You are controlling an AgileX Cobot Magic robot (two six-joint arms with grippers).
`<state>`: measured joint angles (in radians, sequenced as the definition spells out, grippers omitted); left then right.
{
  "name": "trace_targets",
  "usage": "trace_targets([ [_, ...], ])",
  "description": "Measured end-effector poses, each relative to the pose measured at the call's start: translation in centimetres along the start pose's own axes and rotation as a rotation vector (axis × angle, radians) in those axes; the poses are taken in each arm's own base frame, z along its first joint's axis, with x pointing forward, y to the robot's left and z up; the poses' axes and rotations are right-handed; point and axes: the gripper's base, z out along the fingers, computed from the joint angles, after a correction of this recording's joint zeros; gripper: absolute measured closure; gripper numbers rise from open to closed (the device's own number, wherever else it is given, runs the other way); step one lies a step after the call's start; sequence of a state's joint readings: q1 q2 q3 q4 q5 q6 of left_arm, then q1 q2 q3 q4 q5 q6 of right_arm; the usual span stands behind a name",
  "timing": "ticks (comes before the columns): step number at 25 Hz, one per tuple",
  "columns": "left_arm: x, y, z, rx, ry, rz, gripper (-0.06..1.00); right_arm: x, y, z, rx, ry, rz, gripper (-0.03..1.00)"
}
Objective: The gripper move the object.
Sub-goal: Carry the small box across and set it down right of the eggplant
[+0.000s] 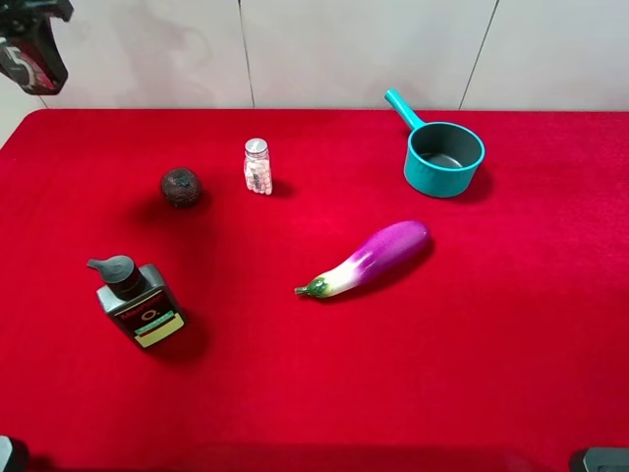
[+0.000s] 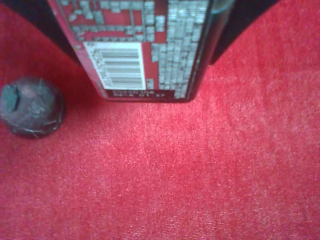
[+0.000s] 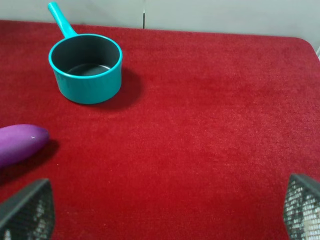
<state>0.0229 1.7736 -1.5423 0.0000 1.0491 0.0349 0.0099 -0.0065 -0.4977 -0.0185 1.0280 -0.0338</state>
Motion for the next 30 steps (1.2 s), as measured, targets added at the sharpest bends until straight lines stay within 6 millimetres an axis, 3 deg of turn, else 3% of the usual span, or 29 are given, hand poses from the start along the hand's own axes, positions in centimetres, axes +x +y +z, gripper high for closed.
trace_targets([
  [6,0.6,-1.8,-1.9,0.019,-0.019,0.048,0.5,0.0,0.0,0.0,0.0,0.0,0.0,0.27],
  [20,2.5,-12.8,-2.9,0.103,-0.002,0.333,0.5,0.0,0.0,0.0,0.0,0.0,0.0,0.27],
  [30,4.8,-18.5,-3.6,0.154,-0.017,0.476,0.5,0.0,0.0,0.0,0.0,0.0,0.0,0.27],
])
